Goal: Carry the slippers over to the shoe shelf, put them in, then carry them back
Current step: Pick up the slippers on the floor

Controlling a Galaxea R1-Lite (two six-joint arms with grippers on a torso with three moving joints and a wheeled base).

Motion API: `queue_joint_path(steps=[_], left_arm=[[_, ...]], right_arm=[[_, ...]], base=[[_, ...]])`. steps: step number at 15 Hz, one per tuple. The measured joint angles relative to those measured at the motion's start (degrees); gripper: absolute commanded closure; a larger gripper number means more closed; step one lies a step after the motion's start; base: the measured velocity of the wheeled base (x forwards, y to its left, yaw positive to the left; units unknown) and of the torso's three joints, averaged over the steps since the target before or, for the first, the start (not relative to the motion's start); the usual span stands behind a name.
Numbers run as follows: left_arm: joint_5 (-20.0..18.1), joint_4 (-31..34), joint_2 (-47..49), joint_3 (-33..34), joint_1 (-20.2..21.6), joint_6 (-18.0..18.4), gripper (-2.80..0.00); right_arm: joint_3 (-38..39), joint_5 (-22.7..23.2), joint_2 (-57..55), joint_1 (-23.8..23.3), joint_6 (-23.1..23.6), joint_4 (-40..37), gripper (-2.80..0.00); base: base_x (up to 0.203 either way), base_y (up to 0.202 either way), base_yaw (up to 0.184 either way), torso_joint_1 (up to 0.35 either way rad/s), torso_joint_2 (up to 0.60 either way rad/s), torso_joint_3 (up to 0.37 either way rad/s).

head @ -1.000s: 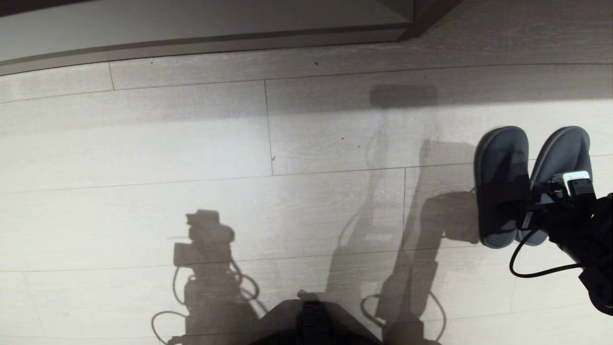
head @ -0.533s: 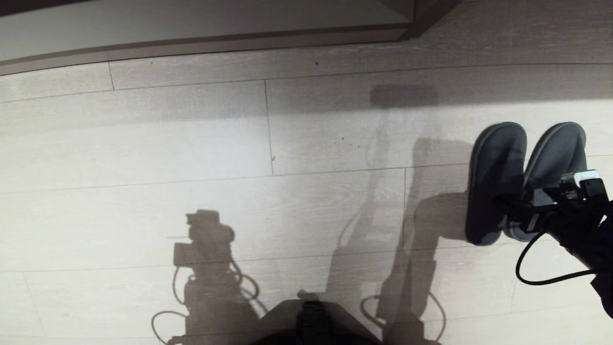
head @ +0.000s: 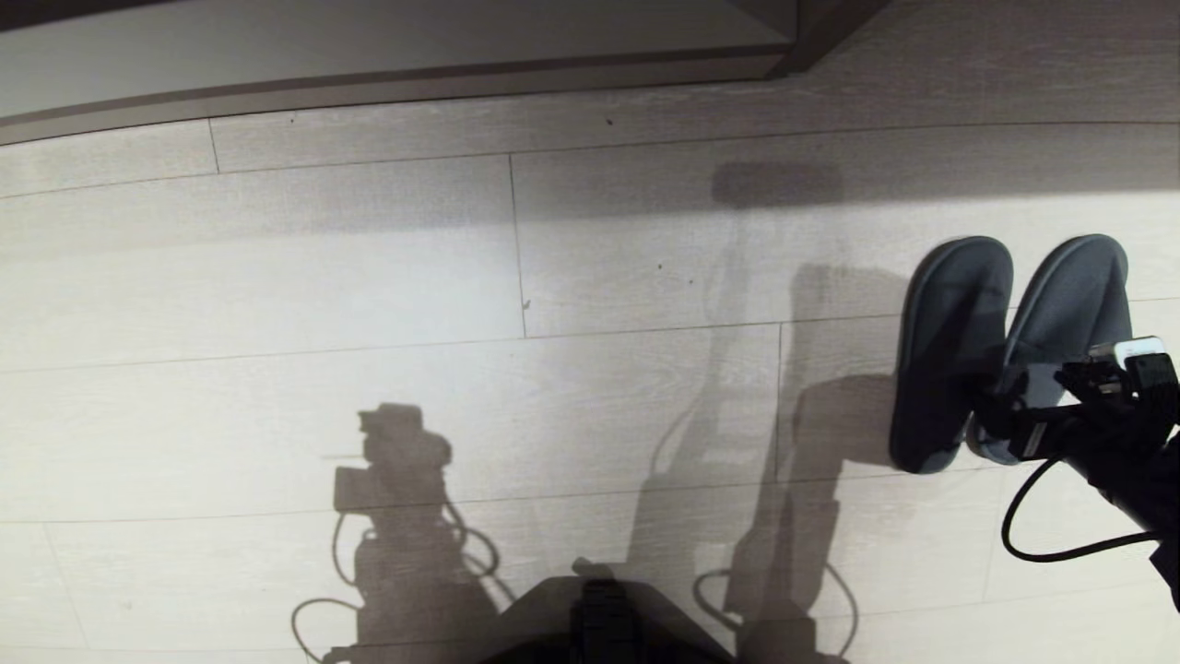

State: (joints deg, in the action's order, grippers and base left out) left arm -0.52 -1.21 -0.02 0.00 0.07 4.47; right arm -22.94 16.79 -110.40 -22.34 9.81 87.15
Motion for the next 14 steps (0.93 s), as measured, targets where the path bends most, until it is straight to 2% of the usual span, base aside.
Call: queue_joint_path(steps=[5, 14], left_arm=[[0.0, 0.0, 0.0, 0.0, 0.0, 0.0, 0.00], [0.0, 0.0, 0.0, 0.0, 0.0, -0.1, 0.00]], right_arm=[[-2.3, -0.5, -0.9, -2.9, 0.4, 0.0, -2.80], [-8.8, -2.4, -4.9, -2.0, 0.0, 0.0, -2.80]], base=[[0.000, 0.000, 0.000, 0.000, 0.00, 0.000], [0.000, 0.000, 0.000, 0.000, 0.00, 0.000]])
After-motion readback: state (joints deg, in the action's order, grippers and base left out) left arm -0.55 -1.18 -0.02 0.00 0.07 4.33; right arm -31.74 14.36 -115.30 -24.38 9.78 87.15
